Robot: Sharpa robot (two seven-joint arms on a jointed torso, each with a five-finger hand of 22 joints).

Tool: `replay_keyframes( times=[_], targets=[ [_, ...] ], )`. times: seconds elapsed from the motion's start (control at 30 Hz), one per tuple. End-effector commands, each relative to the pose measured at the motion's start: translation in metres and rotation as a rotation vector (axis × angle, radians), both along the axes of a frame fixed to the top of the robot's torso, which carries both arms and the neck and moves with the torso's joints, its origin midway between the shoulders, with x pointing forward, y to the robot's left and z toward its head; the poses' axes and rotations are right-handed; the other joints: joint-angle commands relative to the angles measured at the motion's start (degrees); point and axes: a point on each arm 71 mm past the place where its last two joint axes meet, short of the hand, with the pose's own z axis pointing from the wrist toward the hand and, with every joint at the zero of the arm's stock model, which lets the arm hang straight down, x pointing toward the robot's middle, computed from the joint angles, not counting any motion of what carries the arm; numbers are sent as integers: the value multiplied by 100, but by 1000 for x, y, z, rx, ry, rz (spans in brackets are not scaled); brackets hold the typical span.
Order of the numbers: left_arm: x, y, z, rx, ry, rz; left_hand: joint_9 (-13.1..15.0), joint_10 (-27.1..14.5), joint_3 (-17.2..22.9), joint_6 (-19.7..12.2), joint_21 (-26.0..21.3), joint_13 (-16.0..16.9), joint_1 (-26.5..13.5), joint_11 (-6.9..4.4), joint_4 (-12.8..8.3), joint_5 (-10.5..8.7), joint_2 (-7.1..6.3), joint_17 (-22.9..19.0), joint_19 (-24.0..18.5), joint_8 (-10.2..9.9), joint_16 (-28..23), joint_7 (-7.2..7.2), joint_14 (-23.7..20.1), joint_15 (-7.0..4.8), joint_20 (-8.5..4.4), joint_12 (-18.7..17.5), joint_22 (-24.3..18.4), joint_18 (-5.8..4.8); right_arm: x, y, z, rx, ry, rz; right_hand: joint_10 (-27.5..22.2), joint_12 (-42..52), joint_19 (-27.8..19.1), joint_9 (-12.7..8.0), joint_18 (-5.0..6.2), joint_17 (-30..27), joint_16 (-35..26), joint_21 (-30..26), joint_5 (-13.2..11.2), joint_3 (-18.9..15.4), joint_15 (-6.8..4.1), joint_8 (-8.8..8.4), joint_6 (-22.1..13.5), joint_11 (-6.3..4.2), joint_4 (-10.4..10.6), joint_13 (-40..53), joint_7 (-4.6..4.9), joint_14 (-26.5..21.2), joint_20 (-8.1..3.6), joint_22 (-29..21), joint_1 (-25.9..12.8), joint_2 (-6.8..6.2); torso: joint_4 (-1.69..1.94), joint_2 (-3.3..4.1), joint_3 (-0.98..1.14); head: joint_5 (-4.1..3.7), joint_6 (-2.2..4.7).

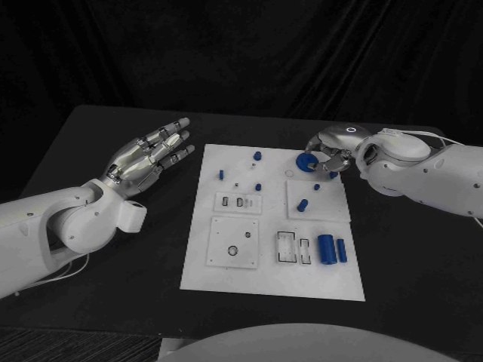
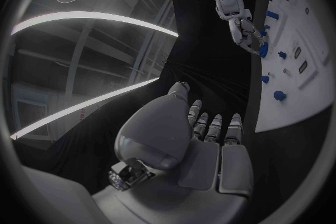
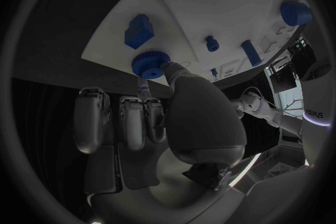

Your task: Assemble the parts on the task board

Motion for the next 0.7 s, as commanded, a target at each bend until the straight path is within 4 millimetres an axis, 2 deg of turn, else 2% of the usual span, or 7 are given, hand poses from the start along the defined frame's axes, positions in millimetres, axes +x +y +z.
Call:
replay_keyframes(
  times=[0.03, 0.1, 0.2, 0.37, 0.5, 0.63, 0.7],
  targets=[
    [-1, -1, 1, -13, -3, -16, 3, 4, 31, -7, -33, 0, 56, 32, 8, 35, -20, 7, 7, 21, 18, 17, 9, 36, 38, 7, -7, 99, -2, -3, -10, -20, 33, -14, 600, 20, 21, 290, 34, 1508, 15, -37, 396, 97, 28, 253, 170, 0, -159, 1508, -36, 600, -1, 1109, 152, 54, 4, 7, -5, 6, -11],
    [-1, -1, 1, -12, -2, -16, 3, 4, 31, -7, -33, 0, 56, 32, 8, 35, -20, 7, 7, 21, 18, 17, 9, 36, 38, 7, -7, 99, -2, -2, -10, -19, 34, -11, 600, 20, 24, 444, 33, 1508, 15, -42, 590, 179, 24, 395, 183, -2, -265, 1508, -37, 600, -5, 1117, 186, 58, 2, 7, -5, 4, -15],
    [-1, -1, 1, -12, -2, -17, 3, 3, 37, -6, -33, -1, 59, 33, 4, 37, -19, 7, 7, 22, 19, 17, 10, 37, 39, 6, -7, 99, -2, -2, -10, -18, 33, -6, 600, 20, 22, 595, 34, 1508, 15, -54, 684, 237, 21, 540, 206, -3, -337, 1508, -40, 600, -4, 1121, 184, 70, 3, 7, -4, 0, -23],
    [-1, -1, 0, -13, -1, -18, 3, 3, 44, -9, -33, -1, 63, 33, -1, 41, -19, 7, 7, 22, 19, 19, 9, 39, 40, 6, -7, 99, -4, -1, -10, -10, 24, 2, 600, 20, 31, 750, 32, 1508, 15, -49, 630, 249, 13, 685, 222, -10, -369, 1508, -56, 600, -7, 1131, 123, 67, 15, 12, -1, -15, -12],
    [-1, 0, 0, -12, -1, -16, 3, 2, 59, -9, -33, -1, 73, 35, -12, 51, -18, 7, 7, 24, 18, 20, 9, 42, 43, 7, -7, 99, -6, 2, -7, 5, 4, 14, 600, 20, 49, 833, 25, 1508, 15, -26, 615, 255, 10, 764, 242, -16, -381, 1508, -59, 600, -11, 1145, 90, 63, 8, 7, -1, -6, -13],
    [-1, 1, 0, -11, 0, -15, 3, 2, 59, -9, -33, -1, 73, 35, -12, 51, -18, 7, 7, 24, 18, 20, 9, 42, 43, 7, -7, 99, -6, 8, 2, 20, -20, 38, 600, 20, 80, 906, 14, 1508, 15, 17, 576, 255, 9, 832, 278, -16, -375, 1508, -59, 600, -14, 1165, 44, 54, 6, 5, -3, 0, -19],
    [-1, 1, 0, -10, 1, -15, 3, 3, 65, -9, -33, 0, 77, 35, -18, 56, -19, 7, 7, 25, 20, 20, 10, 43, 44, 9, -7, 99, -6, 13, 9, 28, -36, 56, 600, 20, 105, 940, 5, 1508, 15, 51, 450, 250, 11, 840, 270, -14, -343, 1508, -62, 600, -13, 1181, -18, 44, 0, 6, -4, 4, -27]
  ],
)
